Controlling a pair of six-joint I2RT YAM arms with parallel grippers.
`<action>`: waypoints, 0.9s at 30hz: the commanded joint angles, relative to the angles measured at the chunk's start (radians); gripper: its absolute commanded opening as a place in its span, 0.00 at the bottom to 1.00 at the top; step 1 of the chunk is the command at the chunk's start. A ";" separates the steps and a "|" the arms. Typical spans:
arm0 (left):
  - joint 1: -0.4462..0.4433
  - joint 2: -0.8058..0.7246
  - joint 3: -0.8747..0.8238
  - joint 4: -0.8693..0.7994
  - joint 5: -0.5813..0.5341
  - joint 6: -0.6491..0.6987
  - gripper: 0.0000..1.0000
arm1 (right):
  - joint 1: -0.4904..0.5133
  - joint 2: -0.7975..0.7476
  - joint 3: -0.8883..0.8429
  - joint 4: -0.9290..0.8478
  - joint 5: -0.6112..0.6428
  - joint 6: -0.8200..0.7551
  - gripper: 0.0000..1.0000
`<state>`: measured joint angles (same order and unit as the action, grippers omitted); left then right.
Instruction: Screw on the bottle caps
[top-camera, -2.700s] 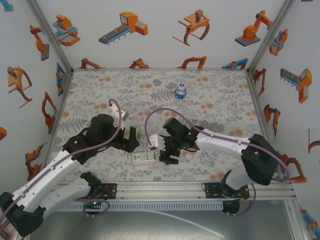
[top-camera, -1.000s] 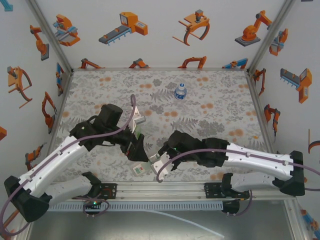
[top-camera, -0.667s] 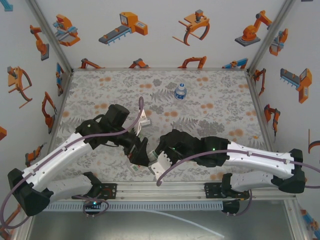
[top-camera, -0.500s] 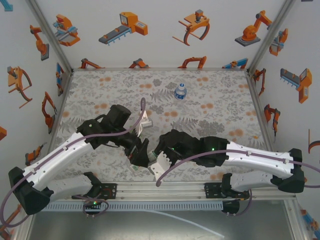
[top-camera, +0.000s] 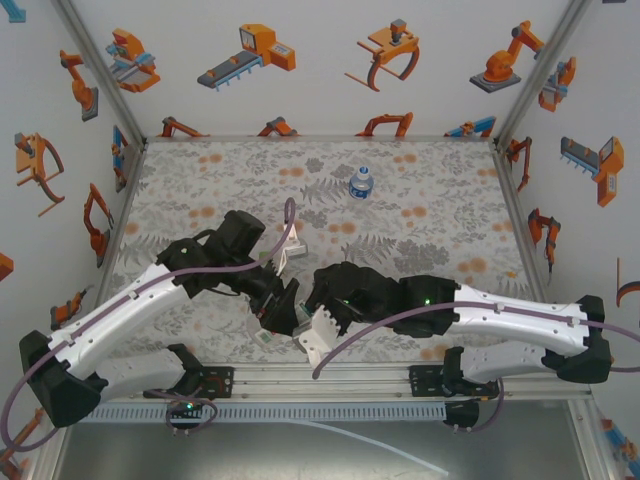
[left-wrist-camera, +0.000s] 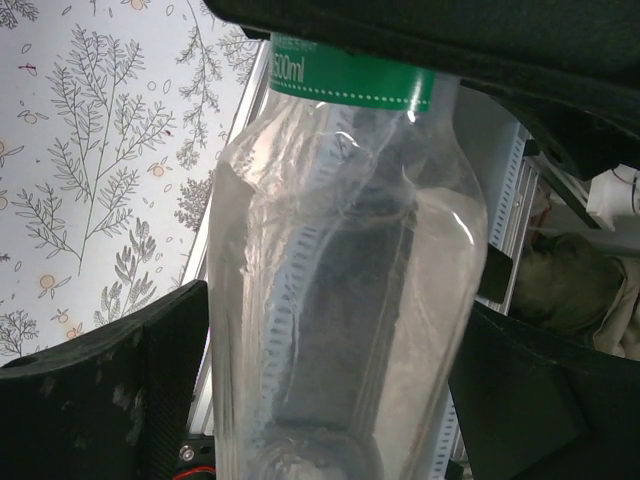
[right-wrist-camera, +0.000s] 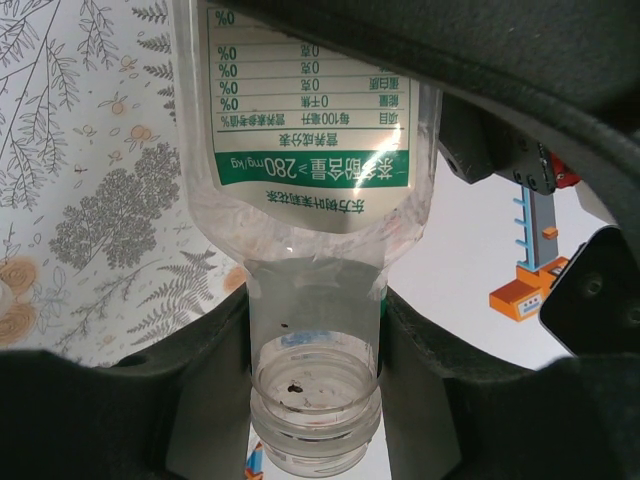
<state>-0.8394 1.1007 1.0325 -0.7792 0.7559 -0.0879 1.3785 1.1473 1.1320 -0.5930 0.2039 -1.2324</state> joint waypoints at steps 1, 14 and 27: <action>-0.007 -0.012 -0.001 -0.023 0.001 0.026 0.82 | 0.011 -0.013 0.041 0.039 0.017 -0.012 0.05; -0.007 -0.007 -0.011 -0.026 0.011 0.031 0.70 | 0.019 -0.034 0.009 0.065 0.066 -0.006 0.05; -0.008 -0.003 -0.009 -0.022 0.008 0.038 0.47 | 0.020 -0.044 -0.012 0.083 0.081 -0.001 0.21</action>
<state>-0.8505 1.1007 1.0321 -0.7822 0.7639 -0.0555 1.3903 1.1412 1.1286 -0.5724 0.2596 -1.2350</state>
